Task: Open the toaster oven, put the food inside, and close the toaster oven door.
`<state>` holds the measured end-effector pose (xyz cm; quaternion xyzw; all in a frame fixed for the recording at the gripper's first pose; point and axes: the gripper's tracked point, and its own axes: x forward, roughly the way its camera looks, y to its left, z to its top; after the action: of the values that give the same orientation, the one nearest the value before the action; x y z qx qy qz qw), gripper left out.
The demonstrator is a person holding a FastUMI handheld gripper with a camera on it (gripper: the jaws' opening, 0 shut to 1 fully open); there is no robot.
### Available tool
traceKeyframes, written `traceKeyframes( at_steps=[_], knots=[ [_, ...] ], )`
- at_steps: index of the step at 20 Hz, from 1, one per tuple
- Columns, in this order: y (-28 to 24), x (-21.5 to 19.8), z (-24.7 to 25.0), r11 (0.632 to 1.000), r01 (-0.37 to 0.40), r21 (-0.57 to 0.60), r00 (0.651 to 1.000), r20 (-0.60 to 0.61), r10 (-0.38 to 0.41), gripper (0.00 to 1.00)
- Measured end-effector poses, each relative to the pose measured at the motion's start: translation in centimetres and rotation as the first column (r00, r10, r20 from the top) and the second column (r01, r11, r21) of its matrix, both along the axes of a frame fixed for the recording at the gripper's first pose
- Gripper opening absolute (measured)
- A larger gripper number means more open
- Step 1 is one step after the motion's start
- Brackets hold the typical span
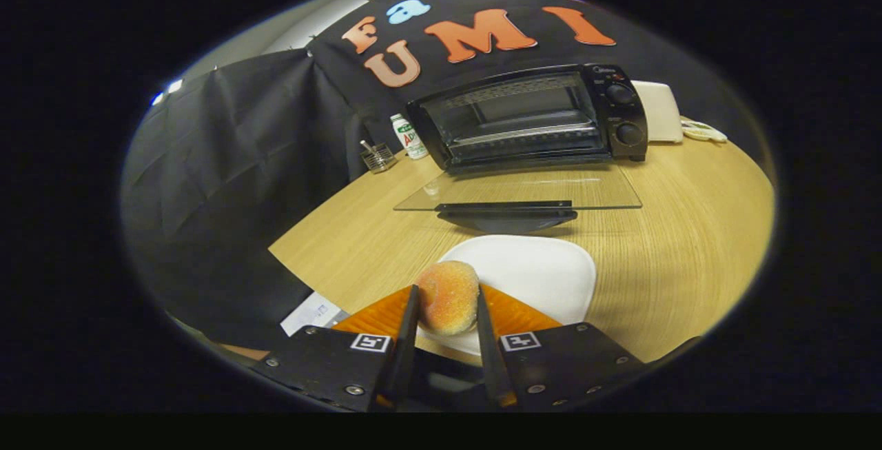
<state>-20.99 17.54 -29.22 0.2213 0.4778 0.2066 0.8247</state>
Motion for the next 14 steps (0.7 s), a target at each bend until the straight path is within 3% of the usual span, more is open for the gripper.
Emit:
traceKeyframes(
  at_steps=[6,7,14],
  knots=[
    [0.0,4.5,1.3,0.990,0.119,0.080,0.992,0.021,-0.121,0.42],
    [-0.2,5.5,1.6,0.985,0.148,0.093,0.988,0.022,-0.151,0.36],
    [0.7,9.0,3.6,0.965,0.185,0.184,0.979,0.048,-0.197,0.33]
  ],
)
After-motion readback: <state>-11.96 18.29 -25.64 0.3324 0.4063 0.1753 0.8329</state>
